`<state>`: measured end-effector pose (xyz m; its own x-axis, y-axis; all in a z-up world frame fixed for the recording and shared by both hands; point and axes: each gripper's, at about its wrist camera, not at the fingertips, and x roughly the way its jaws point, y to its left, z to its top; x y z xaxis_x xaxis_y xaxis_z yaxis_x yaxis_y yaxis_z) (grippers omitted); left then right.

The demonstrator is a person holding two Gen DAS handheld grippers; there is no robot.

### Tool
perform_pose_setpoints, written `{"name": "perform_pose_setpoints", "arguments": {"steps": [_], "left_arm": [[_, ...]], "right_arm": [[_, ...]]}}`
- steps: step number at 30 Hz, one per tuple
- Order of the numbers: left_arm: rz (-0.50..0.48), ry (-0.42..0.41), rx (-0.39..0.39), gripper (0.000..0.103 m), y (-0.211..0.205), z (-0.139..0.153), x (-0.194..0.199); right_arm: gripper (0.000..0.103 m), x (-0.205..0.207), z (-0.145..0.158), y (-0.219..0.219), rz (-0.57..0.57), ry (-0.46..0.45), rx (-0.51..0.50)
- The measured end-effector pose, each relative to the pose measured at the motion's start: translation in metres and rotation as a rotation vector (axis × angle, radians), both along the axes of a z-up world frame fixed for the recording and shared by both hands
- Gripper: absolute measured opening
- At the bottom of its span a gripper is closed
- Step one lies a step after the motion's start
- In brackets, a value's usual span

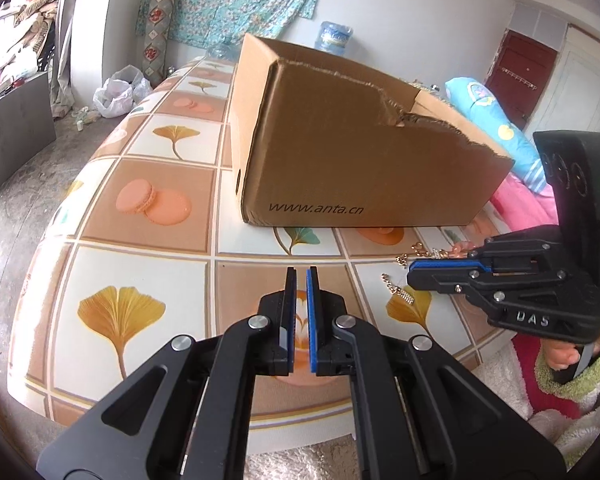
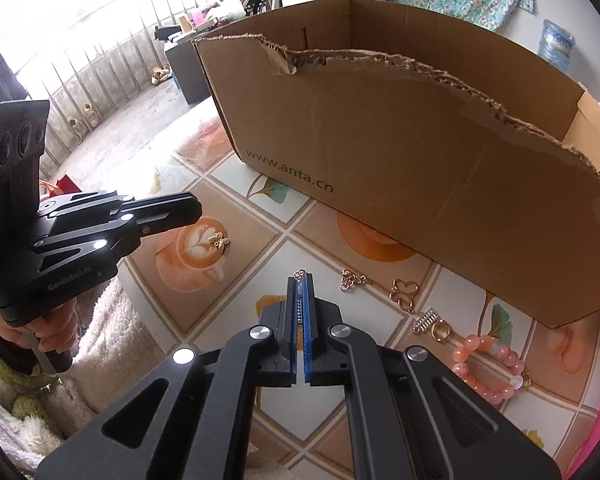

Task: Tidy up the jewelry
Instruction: 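Carry the gold charm in the left gripper over the box while the right gripper follows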

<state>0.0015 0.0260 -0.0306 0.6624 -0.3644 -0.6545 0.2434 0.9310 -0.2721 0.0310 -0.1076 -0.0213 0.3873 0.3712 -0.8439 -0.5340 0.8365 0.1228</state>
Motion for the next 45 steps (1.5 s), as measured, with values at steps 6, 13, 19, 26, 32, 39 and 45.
{"name": "perform_pose_setpoints", "arguments": {"steps": [6, 13, 19, 26, 32, 39, 45], "left_arm": [[-0.009, -0.004, 0.009, 0.004, 0.003, 0.001, -0.006], [-0.009, -0.003, 0.029, 0.004, 0.003, 0.001, -0.008], [-0.025, -0.017, 0.041, 0.004, 0.0, 0.0, -0.011], [-0.062, -0.005, 0.065, 0.012, -0.008, -0.001, -0.014], [-0.062, -0.014, 0.132, 0.024, -0.022, 0.001, -0.015], [-0.031, 0.017, 0.246, 0.024, -0.036, -0.004, -0.006], [-0.032, 0.044, 0.245, 0.024, -0.041, -0.004, 0.0]], "right_arm": [[0.013, 0.008, 0.001, 0.007, 0.023, -0.003, -0.015], [0.006, 0.006, -0.017, 0.018, 0.069, -0.026, -0.098], [0.002, 0.012, -0.013, 0.007, 0.019, 0.022, -0.019], [0.002, 0.015, 0.004, -0.028, -0.075, 0.045, 0.174], [0.002, 0.009, 0.015, -0.054, -0.11, 0.019, 0.257], [0.002, 0.003, 0.019, -0.053, -0.109, 0.008, 0.298], [0.002, 0.0, 0.014, -0.056, -0.112, 0.018, 0.318]]}}
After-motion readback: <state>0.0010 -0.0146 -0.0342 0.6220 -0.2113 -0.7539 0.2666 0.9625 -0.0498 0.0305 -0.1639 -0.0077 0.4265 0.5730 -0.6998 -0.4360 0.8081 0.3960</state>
